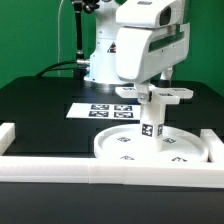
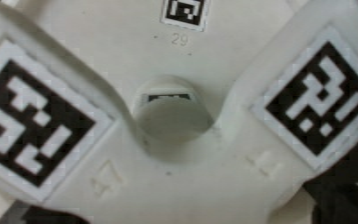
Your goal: Assemble round table
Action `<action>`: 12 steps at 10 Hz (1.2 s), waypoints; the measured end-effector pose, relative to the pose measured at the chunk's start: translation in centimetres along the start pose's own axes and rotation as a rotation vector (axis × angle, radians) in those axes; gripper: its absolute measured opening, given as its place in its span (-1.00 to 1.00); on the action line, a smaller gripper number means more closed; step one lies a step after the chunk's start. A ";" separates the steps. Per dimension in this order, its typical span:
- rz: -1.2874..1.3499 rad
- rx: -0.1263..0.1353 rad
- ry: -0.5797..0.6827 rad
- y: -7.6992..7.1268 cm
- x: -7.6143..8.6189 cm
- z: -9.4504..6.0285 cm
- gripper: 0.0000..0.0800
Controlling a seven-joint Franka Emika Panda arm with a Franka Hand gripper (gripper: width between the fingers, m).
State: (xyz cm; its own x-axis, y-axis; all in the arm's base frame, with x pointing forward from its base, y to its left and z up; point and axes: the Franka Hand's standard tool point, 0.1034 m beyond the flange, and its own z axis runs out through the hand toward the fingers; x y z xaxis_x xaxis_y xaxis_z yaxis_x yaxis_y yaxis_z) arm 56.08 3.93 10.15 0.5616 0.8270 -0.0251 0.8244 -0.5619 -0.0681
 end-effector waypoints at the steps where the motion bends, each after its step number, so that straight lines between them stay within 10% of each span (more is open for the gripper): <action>1: 0.000 -0.001 0.001 0.0 0.0 0.0 0.31; 6: 0.028 0.000 0.001 0.1 -0.1 0.0 0.12; 12: 0.678 0.074 0.050 0.7 -1.6 0.1 0.12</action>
Offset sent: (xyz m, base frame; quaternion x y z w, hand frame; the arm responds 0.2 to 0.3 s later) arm 0.0000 0.0000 0.0000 0.0000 0.0000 0.0000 1.0000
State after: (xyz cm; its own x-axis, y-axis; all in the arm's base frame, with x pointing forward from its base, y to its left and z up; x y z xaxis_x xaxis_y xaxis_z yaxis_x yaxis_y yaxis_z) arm 55.79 2.23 10.08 0.9563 0.2897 -0.0400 0.2831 -0.9513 -0.1218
